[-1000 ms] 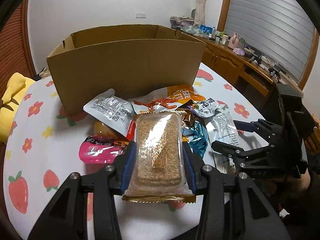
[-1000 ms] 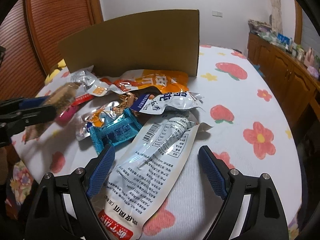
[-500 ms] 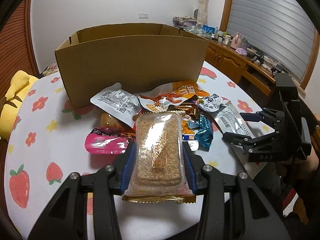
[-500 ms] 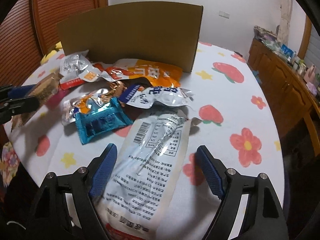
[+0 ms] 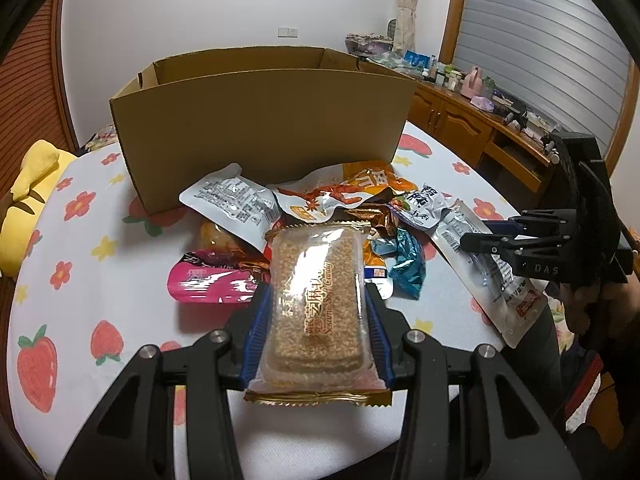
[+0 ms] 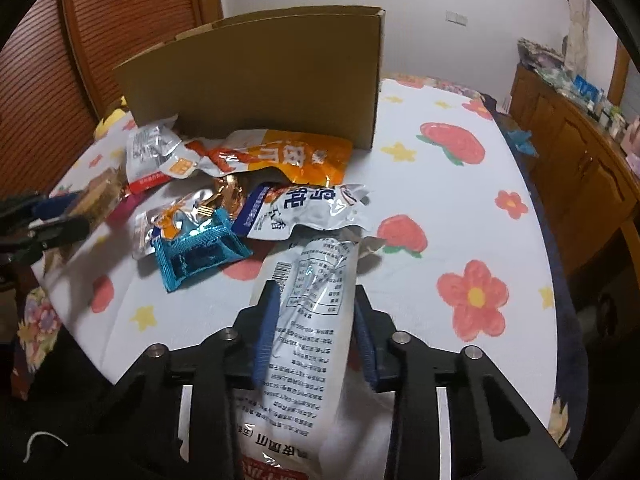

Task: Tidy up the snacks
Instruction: 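Close the right tool on the long white-and-red pouch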

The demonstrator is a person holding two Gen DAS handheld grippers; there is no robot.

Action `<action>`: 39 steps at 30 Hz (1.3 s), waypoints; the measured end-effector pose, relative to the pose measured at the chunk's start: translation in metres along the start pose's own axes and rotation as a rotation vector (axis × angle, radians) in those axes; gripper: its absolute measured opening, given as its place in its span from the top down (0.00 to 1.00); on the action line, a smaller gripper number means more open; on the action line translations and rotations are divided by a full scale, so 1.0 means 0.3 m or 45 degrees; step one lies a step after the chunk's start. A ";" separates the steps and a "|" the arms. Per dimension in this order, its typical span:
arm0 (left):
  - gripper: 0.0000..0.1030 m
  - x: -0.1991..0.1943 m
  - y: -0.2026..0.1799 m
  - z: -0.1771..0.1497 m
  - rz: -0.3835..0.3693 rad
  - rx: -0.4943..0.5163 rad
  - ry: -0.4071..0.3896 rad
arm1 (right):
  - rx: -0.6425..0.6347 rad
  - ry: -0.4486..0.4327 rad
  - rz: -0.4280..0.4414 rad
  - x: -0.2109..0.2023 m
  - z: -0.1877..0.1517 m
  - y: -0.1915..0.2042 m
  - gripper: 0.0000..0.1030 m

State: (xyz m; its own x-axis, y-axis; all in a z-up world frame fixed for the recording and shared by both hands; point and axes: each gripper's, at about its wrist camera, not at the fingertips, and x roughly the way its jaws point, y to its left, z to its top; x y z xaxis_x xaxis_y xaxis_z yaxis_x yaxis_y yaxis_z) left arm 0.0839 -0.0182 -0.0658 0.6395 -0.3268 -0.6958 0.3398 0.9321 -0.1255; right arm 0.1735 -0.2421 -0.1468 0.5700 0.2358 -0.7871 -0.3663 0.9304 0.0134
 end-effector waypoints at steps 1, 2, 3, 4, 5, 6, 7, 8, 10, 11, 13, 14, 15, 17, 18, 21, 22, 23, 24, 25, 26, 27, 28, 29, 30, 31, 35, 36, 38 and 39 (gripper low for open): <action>0.57 0.001 -0.001 -0.002 -0.001 0.000 0.001 | 0.008 0.002 0.006 0.000 0.001 -0.002 0.68; 0.57 0.002 -0.002 -0.005 -0.001 0.001 0.003 | 0.002 0.000 0.004 0.000 0.001 0.001 0.68; 0.57 0.003 -0.003 -0.004 -0.001 0.002 0.005 | -0.006 -0.002 -0.001 0.000 0.002 0.005 0.70; 0.57 0.005 -0.003 -0.005 0.000 0.003 0.008 | -0.009 -0.006 -0.006 -0.002 0.003 0.008 0.71; 0.57 0.005 -0.003 -0.006 0.001 0.003 0.008 | -0.006 -0.016 -0.009 -0.007 0.006 0.009 0.73; 0.57 0.005 -0.003 -0.006 0.001 0.002 0.009 | -0.001 -0.022 -0.006 -0.011 0.009 0.008 0.75; 0.57 0.004 -0.005 -0.007 0.001 0.002 0.009 | -0.001 -0.025 -0.002 -0.015 0.011 0.008 0.76; 0.57 0.002 -0.006 -0.009 0.002 0.002 0.008 | -0.008 -0.031 -0.001 -0.020 0.013 0.011 0.77; 0.57 0.002 -0.006 -0.008 0.001 -0.001 0.006 | -0.015 -0.037 -0.007 -0.025 0.018 0.019 0.79; 0.57 0.002 -0.007 -0.007 0.001 -0.002 0.006 | -0.022 -0.043 -0.011 -0.030 0.022 0.024 0.80; 0.57 0.000 -0.008 -0.007 0.002 -0.002 0.003 | -0.028 -0.048 -0.015 -0.036 0.027 0.033 0.82; 0.57 0.000 -0.008 -0.008 0.001 -0.002 0.003 | -0.037 -0.053 -0.026 -0.042 0.030 0.041 0.83; 0.57 -0.001 -0.007 -0.007 0.002 -0.003 0.003 | -0.043 -0.059 -0.032 -0.046 0.032 0.046 0.84; 0.57 -0.002 -0.006 -0.006 0.002 -0.005 0.003 | -0.060 -0.066 -0.037 -0.055 0.036 0.056 0.85; 0.57 -0.002 -0.005 -0.006 0.002 -0.006 0.002 | -0.069 -0.072 -0.044 -0.061 0.039 0.061 0.86; 0.57 -0.002 -0.002 -0.003 0.004 -0.011 0.000 | -0.101 -0.088 -0.059 -0.076 0.045 0.076 0.87; 0.57 -0.002 -0.002 -0.002 0.004 -0.012 0.000 | -0.108 -0.091 -0.061 -0.079 0.046 0.080 0.87; 0.57 -0.003 -0.003 -0.002 0.004 -0.013 -0.001 | -0.120 -0.097 -0.064 -0.084 0.048 0.086 0.88; 0.57 -0.005 -0.002 -0.002 0.004 -0.014 -0.003 | -0.133 -0.103 -0.067 -0.091 0.051 0.093 0.88; 0.57 -0.007 -0.002 -0.001 0.004 -0.013 -0.005 | -0.142 -0.111 -0.071 -0.097 0.054 0.098 0.89; 0.57 -0.009 -0.002 0.001 0.004 -0.012 -0.007 | -0.155 -0.121 -0.077 -0.105 0.059 0.106 0.89; 0.57 -0.011 0.001 0.002 0.006 -0.010 -0.011 | -0.168 -0.133 -0.081 -0.115 0.063 0.113 1.00; 0.57 -0.014 0.001 0.005 0.008 -0.010 -0.017 | -0.176 -0.136 -0.090 -0.119 0.066 0.116 1.00; 0.57 -0.019 0.001 0.008 0.010 -0.010 -0.021 | -0.187 -0.147 -0.094 -0.126 0.072 0.121 1.00; 0.57 -0.024 0.002 0.011 0.011 -0.011 -0.026 | -0.192 -0.154 -0.093 -0.130 0.075 0.124 1.00; 0.57 -0.027 0.004 0.014 0.014 -0.011 -0.029 | -0.200 -0.153 -0.097 -0.131 0.079 0.127 1.00; 0.57 -0.038 0.010 0.019 0.022 -0.011 -0.040 | -0.227 -0.148 -0.102 -0.123 0.084 0.138 1.00; 0.57 -0.040 0.012 0.021 0.024 -0.011 -0.041 | -0.230 -0.152 -0.101 -0.124 0.086 0.138 1.00; 0.57 -0.042 0.014 0.021 0.026 -0.011 -0.043 | -0.229 -0.157 -0.100 -0.127 0.088 0.137 1.00; 0.57 -0.043 0.015 0.023 0.028 -0.011 -0.043 | -0.230 -0.156 -0.097 -0.128 0.091 0.136 1.00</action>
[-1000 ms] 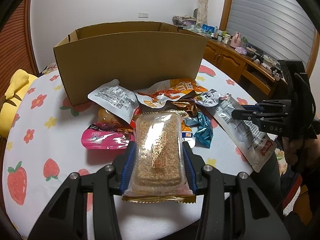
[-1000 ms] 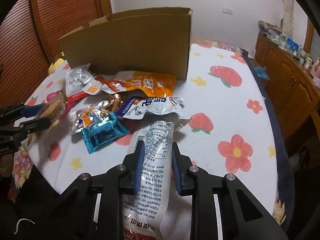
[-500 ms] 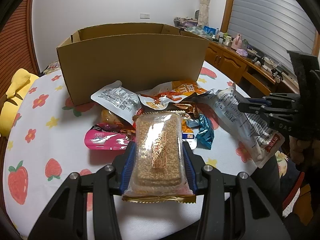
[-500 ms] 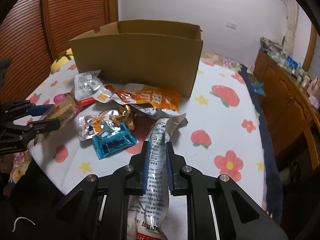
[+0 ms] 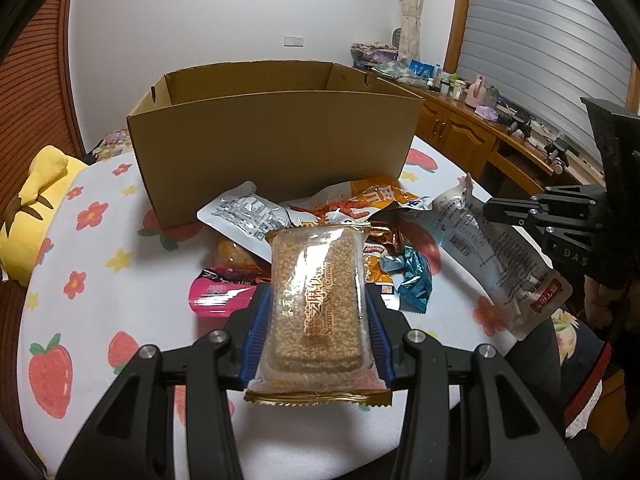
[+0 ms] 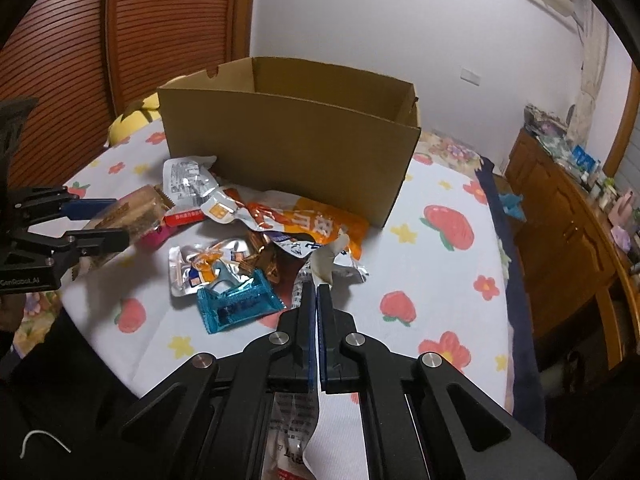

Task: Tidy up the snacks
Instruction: 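Close the right tool on the long white-and-red pouch, then carry the sesame bar and white pouch over the box and release both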

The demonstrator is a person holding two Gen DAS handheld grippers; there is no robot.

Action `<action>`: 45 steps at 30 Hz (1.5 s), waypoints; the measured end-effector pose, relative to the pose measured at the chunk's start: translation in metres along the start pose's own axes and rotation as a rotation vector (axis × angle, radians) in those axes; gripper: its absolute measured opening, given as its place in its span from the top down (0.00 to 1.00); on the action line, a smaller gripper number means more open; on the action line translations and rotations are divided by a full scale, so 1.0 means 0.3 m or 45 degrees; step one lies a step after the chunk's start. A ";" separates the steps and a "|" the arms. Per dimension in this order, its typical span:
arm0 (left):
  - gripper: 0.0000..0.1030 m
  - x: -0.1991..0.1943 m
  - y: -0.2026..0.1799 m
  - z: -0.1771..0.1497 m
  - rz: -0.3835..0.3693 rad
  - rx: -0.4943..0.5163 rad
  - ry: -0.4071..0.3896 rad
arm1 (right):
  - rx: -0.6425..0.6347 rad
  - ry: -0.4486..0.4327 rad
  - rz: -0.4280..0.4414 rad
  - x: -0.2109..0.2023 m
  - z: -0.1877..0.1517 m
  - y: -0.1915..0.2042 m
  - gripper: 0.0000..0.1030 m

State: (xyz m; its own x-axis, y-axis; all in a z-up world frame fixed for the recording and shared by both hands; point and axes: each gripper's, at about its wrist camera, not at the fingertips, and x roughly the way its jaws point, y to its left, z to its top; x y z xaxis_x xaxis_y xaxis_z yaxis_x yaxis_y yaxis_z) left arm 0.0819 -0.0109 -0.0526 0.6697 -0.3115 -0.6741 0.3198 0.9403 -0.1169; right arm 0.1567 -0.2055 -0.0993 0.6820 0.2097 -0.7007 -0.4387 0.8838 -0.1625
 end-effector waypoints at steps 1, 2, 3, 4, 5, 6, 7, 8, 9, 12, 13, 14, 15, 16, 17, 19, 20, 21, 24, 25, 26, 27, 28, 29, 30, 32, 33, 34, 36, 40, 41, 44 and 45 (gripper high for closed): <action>0.57 -0.002 0.000 0.001 0.000 0.001 -0.002 | -0.003 -0.002 0.001 -0.003 -0.001 0.002 1.00; 0.57 -0.003 -0.001 0.002 0.000 0.001 -0.004 | -0.004 -0.008 -0.006 -0.006 0.000 0.003 1.00; 0.57 -0.006 -0.002 0.004 0.000 0.002 -0.006 | -0.007 -0.012 -0.007 -0.012 0.002 0.004 1.00; 0.57 -0.010 -0.005 0.005 0.000 0.004 -0.009 | -0.008 -0.017 -0.003 -0.020 0.003 0.005 1.00; 0.57 -0.013 -0.007 0.007 -0.001 0.007 -0.013 | -0.009 -0.029 -0.011 -0.031 0.008 0.007 1.00; 0.57 -0.016 -0.009 0.010 -0.001 0.008 -0.017 | -0.017 -0.036 -0.012 -0.040 0.014 0.010 1.00; 0.57 -0.021 -0.010 0.015 -0.001 0.011 -0.023 | -0.023 -0.047 -0.014 -0.051 0.019 0.012 1.00; 0.57 -0.024 -0.010 0.019 0.000 0.012 -0.028 | -0.025 -0.061 -0.019 -0.062 0.025 0.012 1.00; 0.57 -0.028 -0.010 0.027 0.000 0.015 -0.035 | -0.031 -0.072 -0.022 -0.074 0.033 0.012 1.00; 0.57 -0.040 -0.004 0.055 0.007 0.022 -0.056 | -0.038 -0.102 -0.024 -0.099 0.066 0.008 1.00; 0.57 -0.044 -0.001 0.065 0.010 0.023 -0.062 | -0.045 -0.113 -0.034 -0.105 0.078 0.008 1.00; 0.57 -0.049 0.003 0.080 0.013 0.026 -0.072 | -0.050 -0.121 -0.035 -0.110 0.087 0.007 1.00; 0.57 -0.054 0.007 0.092 0.015 0.027 -0.080 | -0.055 -0.129 -0.033 -0.115 0.103 0.006 1.00; 0.57 -0.060 0.011 0.106 0.018 0.030 -0.090 | -0.062 -0.138 -0.041 -0.120 0.116 0.007 1.00; 0.57 -0.065 0.015 0.121 0.022 0.033 -0.101 | -0.071 -0.151 -0.049 -0.127 0.130 0.008 1.00; 0.57 -0.079 0.025 0.154 0.029 0.041 -0.128 | -0.083 -0.176 -0.056 -0.141 0.163 0.006 1.00; 0.57 -0.085 0.030 0.172 0.033 0.045 -0.140 | -0.086 -0.190 -0.060 -0.147 0.180 0.004 1.00; 0.57 -0.090 0.037 0.193 0.039 0.053 -0.153 | -0.090 -0.206 -0.062 -0.153 0.201 0.000 1.00; 0.56 -0.095 0.062 0.246 0.058 0.069 -0.181 | -0.103 -0.247 -0.074 -0.166 0.262 -0.010 1.00; 0.56 -0.095 0.069 0.261 0.064 0.074 -0.187 | -0.109 -0.262 -0.077 -0.170 0.286 -0.014 1.00; 0.56 -0.094 0.079 0.280 0.074 0.080 -0.197 | -0.112 -0.275 -0.079 -0.171 0.308 -0.018 1.00; 0.56 -0.093 0.085 0.293 0.081 0.084 -0.203 | -0.117 -0.291 -0.083 -0.171 0.335 -0.024 1.00; 0.56 -0.089 0.094 0.307 0.087 0.086 -0.207 | -0.122 -0.303 -0.085 -0.169 0.363 -0.029 1.00; 0.56 -0.085 0.105 0.323 0.095 0.087 -0.210 | -0.125 -0.309 -0.085 -0.170 0.379 -0.032 1.00; 0.56 -0.080 0.115 0.335 0.101 0.087 -0.212 | -0.129 -0.318 -0.087 -0.166 0.404 -0.036 1.00; 0.56 -0.071 0.136 0.364 0.112 0.084 -0.218 | -0.133 -0.329 -0.093 -0.159 0.444 -0.045 1.00; 0.56 -0.068 0.144 0.376 0.115 0.082 -0.222 | -0.135 -0.335 -0.095 -0.152 0.470 -0.051 1.00; 0.56 -0.064 0.154 0.389 0.115 0.079 -0.225 | -0.140 -0.341 -0.100 -0.146 0.493 -0.055 1.00; 0.56 -0.056 0.172 0.415 0.113 0.069 -0.228 | -0.152 -0.355 -0.114 -0.138 0.536 -0.062 1.00; 0.56 -0.031 0.201 0.456 0.135 0.061 -0.222 | -0.163 -0.368 -0.119 -0.108 0.620 -0.077 1.00; 0.56 -0.023 0.209 0.464 0.143 0.061 -0.222 | -0.162 -0.363 -0.119 -0.101 0.631 -0.081 1.00; 0.56 0.003 0.229 0.481 0.148 0.052 -0.213 | -0.178 -0.356 -0.134 -0.064 0.672 -0.088 1.00; 0.56 0.011 0.236 0.487 0.152 0.051 -0.212 | -0.181 -0.349 -0.137 -0.051 0.680 -0.090 1.00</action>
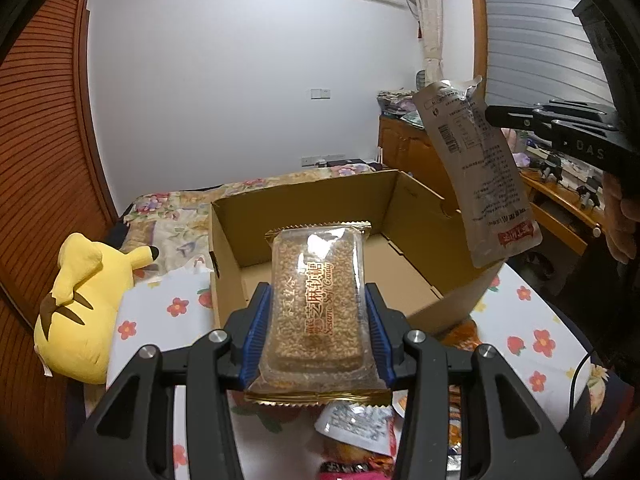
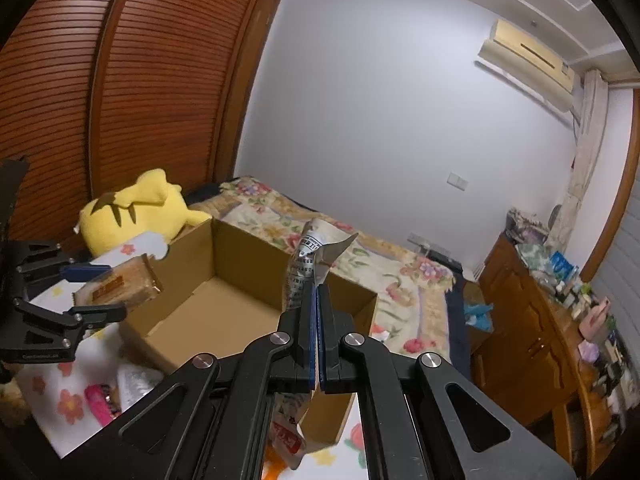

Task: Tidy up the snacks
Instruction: 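Carry the sesame bar and white pouch over the box and release both, then move both open tools back to the snack pile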

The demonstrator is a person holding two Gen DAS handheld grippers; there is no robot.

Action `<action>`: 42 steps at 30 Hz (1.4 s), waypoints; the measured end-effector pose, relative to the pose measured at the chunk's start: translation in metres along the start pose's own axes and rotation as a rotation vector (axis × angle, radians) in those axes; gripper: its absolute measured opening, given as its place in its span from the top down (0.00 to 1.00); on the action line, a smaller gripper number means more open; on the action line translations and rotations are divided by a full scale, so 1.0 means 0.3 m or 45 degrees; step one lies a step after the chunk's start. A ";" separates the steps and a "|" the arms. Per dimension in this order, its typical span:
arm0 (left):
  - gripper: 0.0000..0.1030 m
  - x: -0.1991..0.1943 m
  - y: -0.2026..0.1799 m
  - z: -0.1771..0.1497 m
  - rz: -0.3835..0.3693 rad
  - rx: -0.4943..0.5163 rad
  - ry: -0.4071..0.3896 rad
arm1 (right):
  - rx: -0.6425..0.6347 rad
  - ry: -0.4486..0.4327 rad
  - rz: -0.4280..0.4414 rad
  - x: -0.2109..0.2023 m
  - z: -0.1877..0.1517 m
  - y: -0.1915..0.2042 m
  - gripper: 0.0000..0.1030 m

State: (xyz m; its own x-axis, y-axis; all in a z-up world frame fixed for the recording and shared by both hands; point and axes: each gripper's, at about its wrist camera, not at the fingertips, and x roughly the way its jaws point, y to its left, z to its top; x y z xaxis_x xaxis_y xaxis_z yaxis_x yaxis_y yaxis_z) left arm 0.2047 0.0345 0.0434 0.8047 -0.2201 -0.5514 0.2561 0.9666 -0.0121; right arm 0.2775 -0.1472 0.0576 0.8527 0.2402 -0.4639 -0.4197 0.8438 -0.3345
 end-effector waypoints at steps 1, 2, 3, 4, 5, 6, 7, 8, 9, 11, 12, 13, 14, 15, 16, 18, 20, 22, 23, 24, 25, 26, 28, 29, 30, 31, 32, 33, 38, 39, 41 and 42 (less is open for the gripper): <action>0.56 0.012 0.005 0.006 0.003 0.001 0.003 | -0.004 0.005 -0.006 0.015 0.000 -0.005 1.00; 0.56 0.023 0.009 0.012 0.004 -0.001 0.005 | -0.002 0.016 -0.013 0.040 0.004 -0.012 1.00; 0.56 0.037 0.014 0.018 0.004 -0.003 0.008 | 0.002 0.027 -0.012 0.057 0.003 -0.017 1.00; 0.56 0.047 0.018 0.022 0.005 -0.005 0.010 | 0.009 0.042 -0.013 0.075 0.001 -0.022 1.00; 0.56 0.064 0.024 0.029 0.007 -0.010 0.015 | 0.010 0.055 -0.013 0.101 -0.005 -0.023 1.00; 0.56 0.072 0.025 0.033 0.007 -0.013 0.018 | 0.012 0.063 -0.014 0.118 -0.007 -0.023 1.00; 0.56 0.088 0.028 0.039 0.006 -0.019 0.024 | 0.015 0.074 -0.012 0.137 -0.011 -0.022 1.00; 0.56 0.100 0.032 0.042 0.006 -0.021 0.027 | 0.017 0.083 -0.013 0.156 -0.016 -0.023 1.00; 0.56 0.117 0.035 0.047 0.007 -0.022 0.031 | 0.022 0.093 -0.010 0.175 -0.023 -0.025 1.00; 0.56 0.140 0.034 0.053 0.005 -0.026 0.038 | 0.026 0.112 -0.010 0.208 -0.038 -0.027 1.00; 0.56 0.153 0.035 0.054 0.003 -0.028 0.043 | 0.029 0.122 -0.005 0.221 -0.046 -0.028 1.00; 0.56 0.168 0.034 0.055 0.001 -0.030 0.049 | 0.029 0.133 -0.003 0.234 -0.056 -0.027 1.00; 0.56 0.180 0.033 0.057 0.001 -0.032 0.056 | 0.029 0.140 -0.004 0.244 -0.061 -0.026 1.00; 0.56 0.195 0.029 0.055 0.001 -0.033 0.063 | 0.031 0.158 0.004 0.260 -0.076 -0.024 1.00; 0.56 0.204 0.029 0.054 -0.001 -0.033 0.066 | 0.031 0.167 0.008 0.268 -0.082 -0.023 1.00; 0.56 0.225 0.023 0.052 -0.003 -0.033 0.077 | 0.031 0.196 0.020 0.292 -0.108 -0.022 1.00; 0.56 0.241 0.017 0.052 -0.006 -0.032 0.086 | 0.041 0.217 0.035 0.306 -0.131 -0.022 1.00; 0.56 0.256 0.010 0.052 -0.006 -0.031 0.094 | 0.048 0.243 0.053 0.323 -0.159 -0.015 1.00; 0.56 0.262 0.008 0.053 -0.005 -0.030 0.098 | 0.048 0.255 0.059 0.330 -0.170 -0.011 1.00; 0.56 0.268 0.005 0.055 -0.003 -0.030 0.103 | 0.047 0.264 0.065 0.335 -0.178 -0.006 1.00; 0.56 0.273 0.003 0.057 -0.001 -0.031 0.104 | 0.049 0.272 0.072 0.338 -0.187 -0.002 1.00; 0.56 0.277 0.003 0.060 0.000 -0.032 0.105 | 0.053 0.282 0.081 0.344 -0.195 0.003 1.00; 0.55 0.286 0.007 0.064 0.001 -0.034 0.107 | 0.052 0.282 0.085 0.346 -0.204 0.009 1.00; 0.55 0.287 0.008 0.064 0.002 -0.033 0.109 | 0.056 0.279 0.091 0.343 -0.205 0.010 1.00; 0.54 0.289 0.006 0.063 0.002 -0.031 0.112 | 0.069 0.276 0.105 0.337 -0.203 0.009 1.00; 0.54 0.291 0.005 0.063 0.003 -0.030 0.114 | 0.081 0.275 0.121 0.334 -0.200 0.008 1.00; 0.54 0.291 0.002 0.063 0.005 -0.028 0.110 | 0.090 0.274 0.135 0.330 -0.198 0.010 1.00; 0.54 0.292 0.001 0.065 0.007 -0.028 0.109 | 0.096 0.273 0.149 0.325 -0.197 0.015 1.00; 0.54 0.289 0.006 0.063 0.015 -0.027 0.108 | 0.140 0.288 0.201 0.320 -0.203 0.036 1.00; 0.54 0.285 0.007 0.062 0.018 -0.027 0.107 | 0.141 0.286 0.208 0.317 -0.206 0.041 1.00; 0.54 0.269 0.004 0.060 0.019 -0.028 0.103 | 0.154 0.279 0.224 0.306 -0.210 0.047 0.97; 0.54 0.259 -0.001 0.061 0.021 -0.027 0.099 | 0.162 0.272 0.232 0.296 -0.211 0.047 0.96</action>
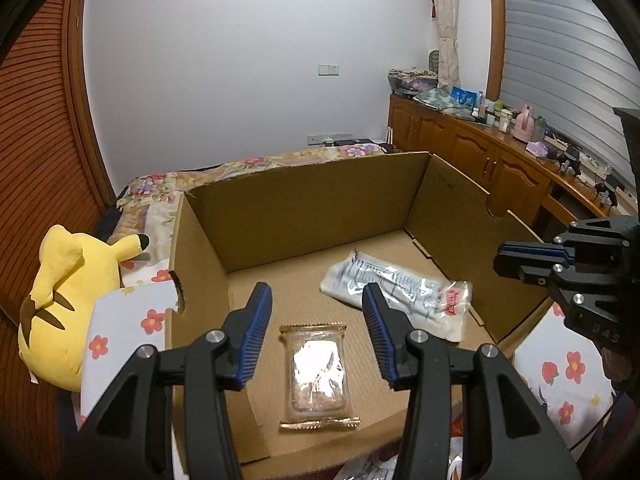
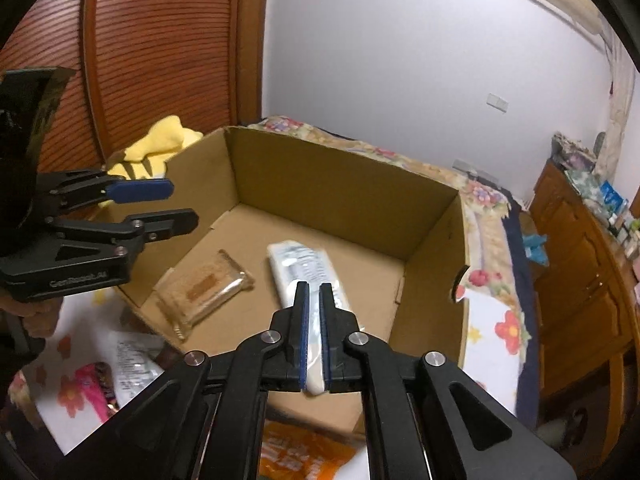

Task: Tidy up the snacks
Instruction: 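Move both open tools back to the snack pile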

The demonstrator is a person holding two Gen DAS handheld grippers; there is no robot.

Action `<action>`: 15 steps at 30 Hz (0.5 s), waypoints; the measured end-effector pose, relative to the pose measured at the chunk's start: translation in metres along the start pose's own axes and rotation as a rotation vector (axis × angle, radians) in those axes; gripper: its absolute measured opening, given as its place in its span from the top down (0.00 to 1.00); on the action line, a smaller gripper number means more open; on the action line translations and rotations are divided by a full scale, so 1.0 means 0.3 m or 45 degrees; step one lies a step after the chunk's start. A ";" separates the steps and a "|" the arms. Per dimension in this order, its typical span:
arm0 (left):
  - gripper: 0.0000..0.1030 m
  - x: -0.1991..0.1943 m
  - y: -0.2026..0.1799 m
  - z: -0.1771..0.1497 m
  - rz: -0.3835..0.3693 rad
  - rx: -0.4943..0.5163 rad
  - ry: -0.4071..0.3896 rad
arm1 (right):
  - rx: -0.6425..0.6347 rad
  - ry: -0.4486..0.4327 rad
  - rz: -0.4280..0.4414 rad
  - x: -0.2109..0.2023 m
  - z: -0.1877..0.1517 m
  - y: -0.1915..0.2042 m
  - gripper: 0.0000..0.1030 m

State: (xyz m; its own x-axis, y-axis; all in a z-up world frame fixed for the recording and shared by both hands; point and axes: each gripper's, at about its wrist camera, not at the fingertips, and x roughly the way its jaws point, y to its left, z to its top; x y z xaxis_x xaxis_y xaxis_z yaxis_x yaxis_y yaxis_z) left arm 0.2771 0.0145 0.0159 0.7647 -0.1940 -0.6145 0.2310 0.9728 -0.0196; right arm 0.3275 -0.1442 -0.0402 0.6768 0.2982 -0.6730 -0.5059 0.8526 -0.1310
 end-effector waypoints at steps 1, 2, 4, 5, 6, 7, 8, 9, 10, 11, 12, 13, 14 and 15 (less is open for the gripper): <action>0.54 -0.011 -0.001 -0.002 0.001 0.001 -0.006 | 0.005 -0.009 0.003 -0.012 -0.004 0.003 0.96; 0.54 -0.029 -0.004 -0.007 0.001 0.002 -0.014 | 0.009 -0.017 0.007 -0.025 -0.005 0.007 0.94; 0.53 -0.057 -0.006 -0.017 -0.003 0.002 -0.025 | 0.012 -0.038 0.018 -0.058 -0.016 0.018 0.91; 0.52 -0.073 -0.012 -0.025 -0.005 0.003 -0.031 | 0.015 -0.052 0.025 -0.084 -0.027 0.025 0.89; 0.49 -0.096 -0.018 -0.040 -0.010 0.005 -0.039 | 0.018 -0.059 0.029 -0.102 -0.038 0.032 0.86; 0.49 -0.112 -0.021 -0.052 -0.014 0.008 -0.044 | 0.020 -0.069 0.035 -0.126 -0.055 0.042 0.84; 0.48 -0.129 -0.026 -0.065 -0.017 0.013 -0.049 | 0.020 -0.076 0.035 -0.142 -0.067 0.050 0.80; 0.47 -0.149 -0.031 -0.081 -0.019 0.020 -0.055 | 0.021 -0.082 0.032 -0.162 -0.088 0.061 0.76; 0.44 -0.168 -0.034 -0.098 -0.021 0.026 -0.062 | 0.022 -0.085 0.032 -0.174 -0.106 0.069 0.73; 0.43 -0.184 -0.038 -0.113 -0.024 0.030 -0.068 | 0.025 -0.086 0.032 -0.191 -0.135 0.082 0.67; 0.42 -0.205 -0.045 -0.135 -0.031 0.034 -0.074 | 0.029 -0.083 0.031 -0.200 -0.159 0.091 0.58; 0.41 -0.220 -0.048 -0.152 -0.037 0.034 -0.076 | 0.031 -0.080 0.029 -0.204 -0.175 0.097 0.55; 0.41 -0.231 -0.050 -0.167 -0.044 0.033 -0.076 | 0.036 -0.073 0.026 -0.210 -0.207 0.108 0.50; 0.41 -0.243 -0.052 -0.186 -0.052 0.032 -0.074 | 0.042 -0.064 0.026 -0.211 -0.233 0.115 0.49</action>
State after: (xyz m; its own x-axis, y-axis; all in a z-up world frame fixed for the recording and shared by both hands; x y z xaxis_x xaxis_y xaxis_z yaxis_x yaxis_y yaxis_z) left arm 0.1841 0.0204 0.0170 0.7880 -0.2409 -0.5666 0.2770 0.9606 -0.0231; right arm 0.2298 -0.1638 -0.0530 0.6928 0.3361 -0.6380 -0.5027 0.8594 -0.0933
